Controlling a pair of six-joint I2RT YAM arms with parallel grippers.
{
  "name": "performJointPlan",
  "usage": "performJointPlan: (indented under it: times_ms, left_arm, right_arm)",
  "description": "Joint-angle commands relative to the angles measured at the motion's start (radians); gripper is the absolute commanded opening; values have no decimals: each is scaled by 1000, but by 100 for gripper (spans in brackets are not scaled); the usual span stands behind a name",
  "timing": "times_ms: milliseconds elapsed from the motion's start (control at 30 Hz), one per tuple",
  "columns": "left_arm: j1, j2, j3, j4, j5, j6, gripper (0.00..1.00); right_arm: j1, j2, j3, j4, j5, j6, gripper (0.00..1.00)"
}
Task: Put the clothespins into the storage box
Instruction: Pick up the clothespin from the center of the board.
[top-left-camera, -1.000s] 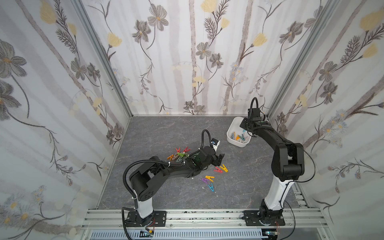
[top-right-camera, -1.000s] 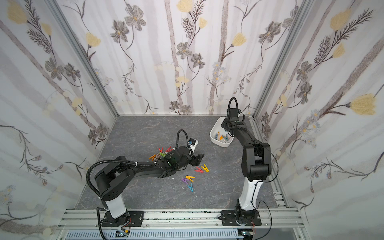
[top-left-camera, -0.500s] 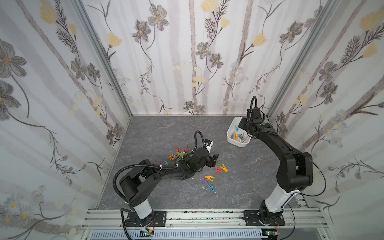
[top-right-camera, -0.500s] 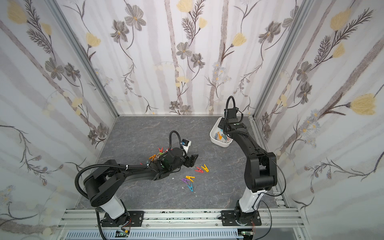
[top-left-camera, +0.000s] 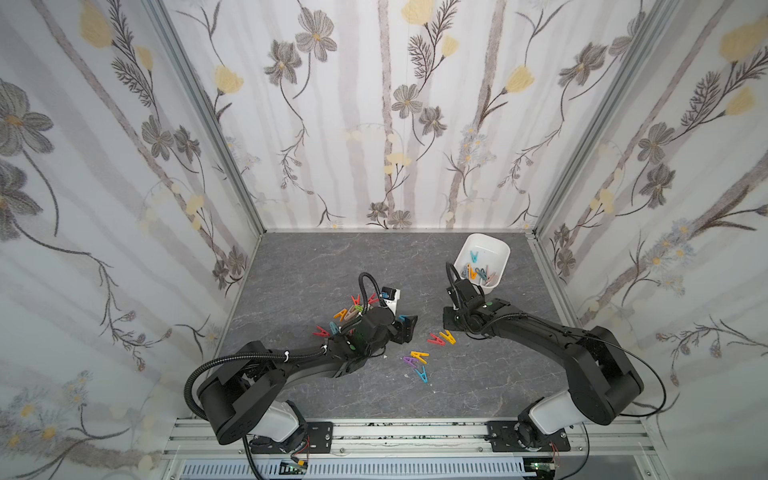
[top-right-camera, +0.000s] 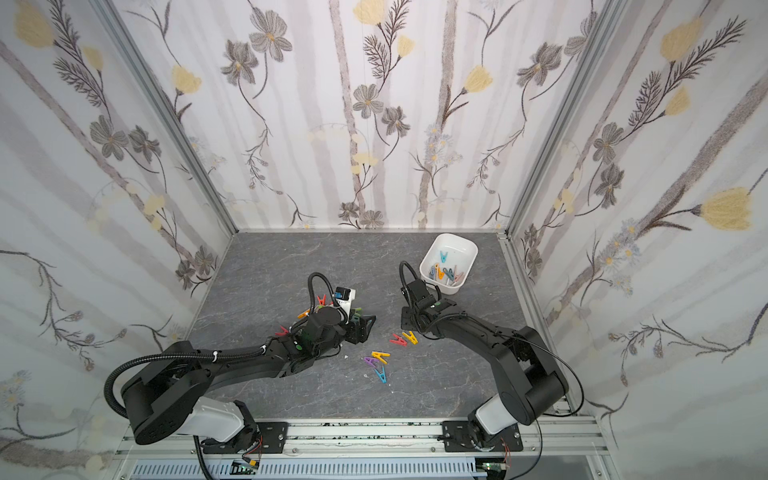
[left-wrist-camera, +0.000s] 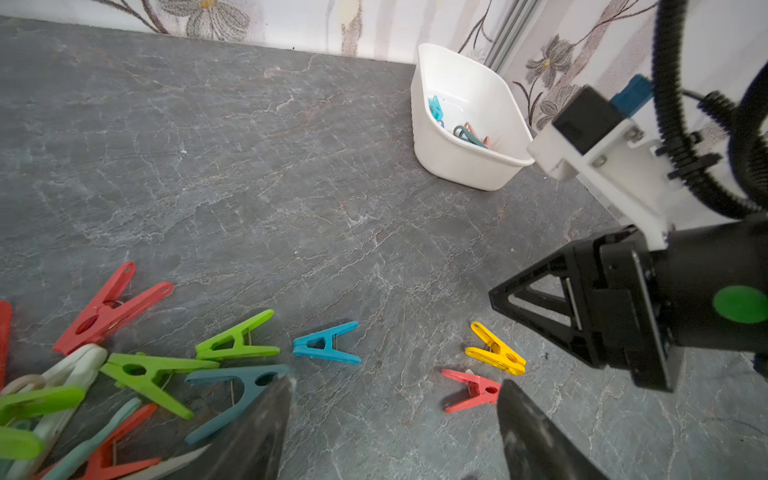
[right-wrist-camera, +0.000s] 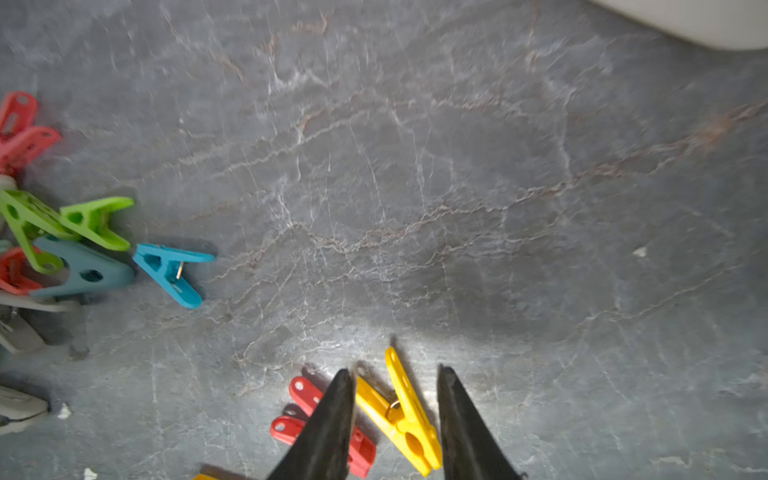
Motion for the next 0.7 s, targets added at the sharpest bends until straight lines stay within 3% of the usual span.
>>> performJointPlan:
  times_ms: [0, 667]
  left_arm:
    - [-1, 17, 8, 42, 10, -38, 78]
    - [-2, 30, 24, 60, 1, -17, 78]
  right_arm:
    - [12, 42, 12, 24, -7, -6, 35]
    - [22, 128, 4, 22, 26, -11, 8]
